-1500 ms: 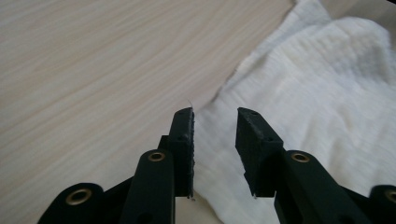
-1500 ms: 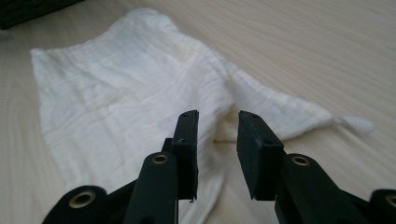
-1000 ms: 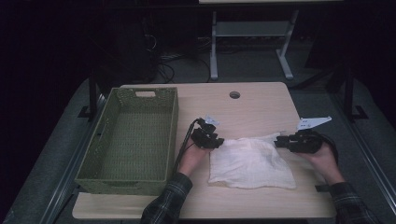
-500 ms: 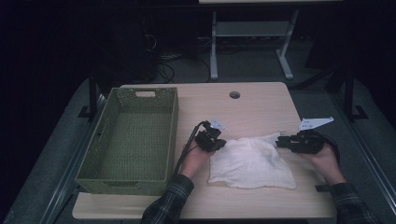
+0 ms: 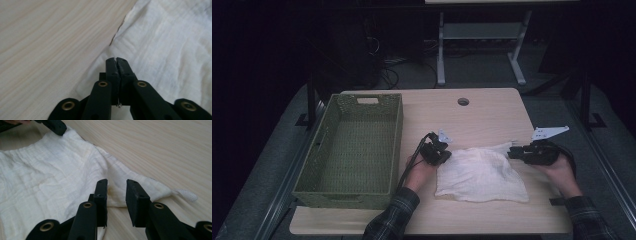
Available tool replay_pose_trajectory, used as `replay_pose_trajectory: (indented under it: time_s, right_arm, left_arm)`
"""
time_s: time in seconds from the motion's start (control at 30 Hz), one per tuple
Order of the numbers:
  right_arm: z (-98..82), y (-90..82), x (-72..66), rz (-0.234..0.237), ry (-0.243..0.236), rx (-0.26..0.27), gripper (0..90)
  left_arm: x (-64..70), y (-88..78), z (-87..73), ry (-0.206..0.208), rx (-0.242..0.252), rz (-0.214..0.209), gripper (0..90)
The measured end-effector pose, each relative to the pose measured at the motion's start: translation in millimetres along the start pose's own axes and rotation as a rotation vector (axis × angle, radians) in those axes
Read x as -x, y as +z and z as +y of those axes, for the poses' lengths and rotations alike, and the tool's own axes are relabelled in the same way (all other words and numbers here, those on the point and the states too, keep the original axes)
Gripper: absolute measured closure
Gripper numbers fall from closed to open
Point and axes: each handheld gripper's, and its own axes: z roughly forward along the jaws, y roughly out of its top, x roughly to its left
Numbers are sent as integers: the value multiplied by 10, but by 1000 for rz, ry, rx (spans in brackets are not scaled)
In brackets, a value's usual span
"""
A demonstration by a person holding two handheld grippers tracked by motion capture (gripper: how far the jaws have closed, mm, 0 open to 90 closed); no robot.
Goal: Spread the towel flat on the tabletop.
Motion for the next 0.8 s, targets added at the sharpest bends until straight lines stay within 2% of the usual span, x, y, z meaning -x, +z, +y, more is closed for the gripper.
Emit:
replay_pose_trajectory:
  time_s: [0.1, 0.17, 0.23, 0.27, 0.3, 0.37, 0.43, 0.47, 0.5, 0.53, 0.57, 0.63, 0.67, 0.7, 0.73, 0.8]
  right_arm:
    - [-3, -3, 3, -1, -1, 1, 708]
    - [-5, -4, 5, -1, 1, 4, 709]
    - [-7, -8, 6, 0, 3, 5, 710]
    - [-9, -15, 9, -2, 1, 3, 715]
    - [-9, -15, 9, -2, 1, 3, 715]
    - [-12, -24, 19, -4, 6, 6, 715]
    - [-13, -24, 20, -4, 10, 7, 714]
    - [-16, -24, 22, -4, 13, 6, 714]
    - [-18, -24, 28, -5, 4, 6, 714]
    - [-18, -24, 28, -5, 4, 6, 714]
    - [-16, -23, 34, -5, 7, 12, 713]
    - [-13, -27, 39, -9, 6, 10, 712]
    - [-1, -31, 61, -10, 16, 16, 709]
    - [-1, -31, 61, -10, 16, 16, 709]
    - [10, -25, 94, -16, 15, 18, 703]
    - [26, -20, 137, -24, 23, 24, 701]
  left_arm:
    - [35, -53, 15, -5, 10, -10, 897]
    - [85, -100, 18, -3, 14, -35, 898]
    - [159, -142, -3, -1, -1, -74, 898]
    - [256, -160, -50, 9, -11, -105, 899]
    - [256, -160, -50, 9, -11, -105, 899]
    - [388, -153, -109, 26, -46, -142, 898]
    - [427, -144, -120, 34, -52, -152, 898]
    - [490, -115, -133, 54, -76, -182, 897]
    - [490, -115, -133, 54, -76, -182, 895]
    - [507, -106, -133, 57, -80, -199, 895]
    - [498, -130, -110, 59, -53, -195, 818]
    - [473, -157, -87, 53, -34, -184, 799]
    - [377, -216, -31, 39, 2, -143, 782]
    - [377, -216, -31, 39, 2, -143, 781]
    - [262, -242, 18, 4, 25, -96, 780]
    - [148, -214, 54, -34, 35, -36, 772]
